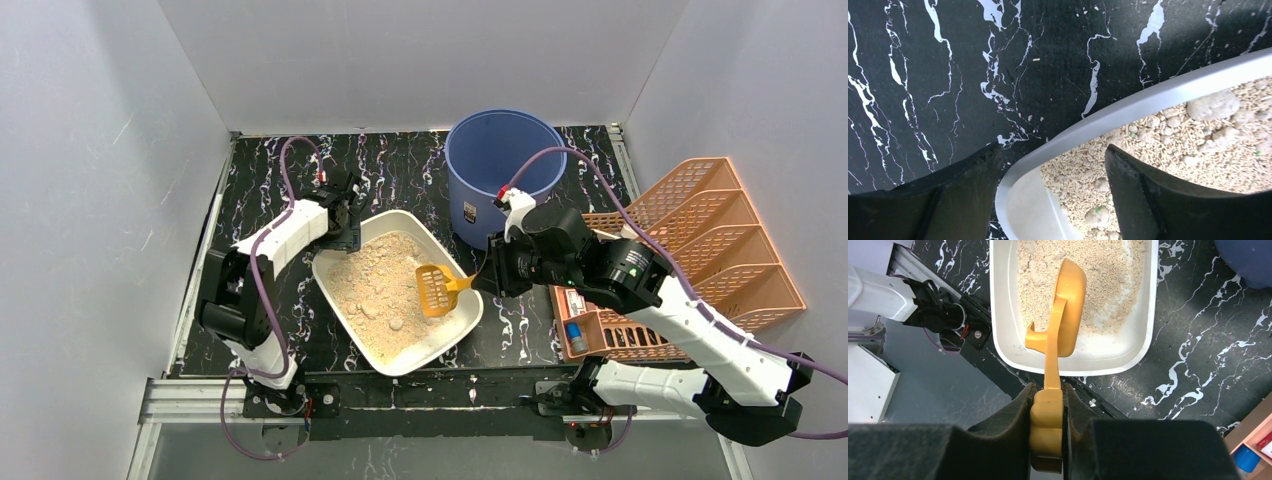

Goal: Clean the litter box

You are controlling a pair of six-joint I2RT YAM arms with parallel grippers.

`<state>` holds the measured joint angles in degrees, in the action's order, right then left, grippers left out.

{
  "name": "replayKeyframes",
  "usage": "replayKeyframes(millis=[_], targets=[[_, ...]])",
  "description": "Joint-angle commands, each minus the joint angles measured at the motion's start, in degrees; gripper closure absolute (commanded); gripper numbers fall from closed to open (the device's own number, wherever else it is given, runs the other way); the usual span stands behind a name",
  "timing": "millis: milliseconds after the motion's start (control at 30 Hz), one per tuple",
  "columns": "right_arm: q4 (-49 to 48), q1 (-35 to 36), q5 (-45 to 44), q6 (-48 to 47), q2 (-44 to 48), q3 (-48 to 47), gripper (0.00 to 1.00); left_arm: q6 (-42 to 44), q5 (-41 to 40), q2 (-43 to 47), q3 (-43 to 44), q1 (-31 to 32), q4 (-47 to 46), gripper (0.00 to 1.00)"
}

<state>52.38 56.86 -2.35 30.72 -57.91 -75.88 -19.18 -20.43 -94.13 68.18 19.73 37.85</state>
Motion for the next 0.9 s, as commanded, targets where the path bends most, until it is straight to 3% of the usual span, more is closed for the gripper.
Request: replayKeyframes(millis=[0,467,733,867], targets=[[-2.13,-0.01,1.98,1.61,-0.28,0.61,0.99,2.55,-1.29,-1.75,1.94,0.05,-0.02,0.29],[2.0,-0.02,-0.65,5.94,-4.17,0.82,0.99,2.05,1.99,0.94,-3.24,0.05,-0.12,0.62],[3.51,-0.03,-2.61,10.44,-5.8,3.44,0.99,2.22,3.2,7.3,-7.97,0.05,1.26,0.74],[2.56,-0.05,-1.16,12.83,-5.62,4.85,0.99,1.85,5.12,10.98,-9.73,0.08,1.89,0.76]])
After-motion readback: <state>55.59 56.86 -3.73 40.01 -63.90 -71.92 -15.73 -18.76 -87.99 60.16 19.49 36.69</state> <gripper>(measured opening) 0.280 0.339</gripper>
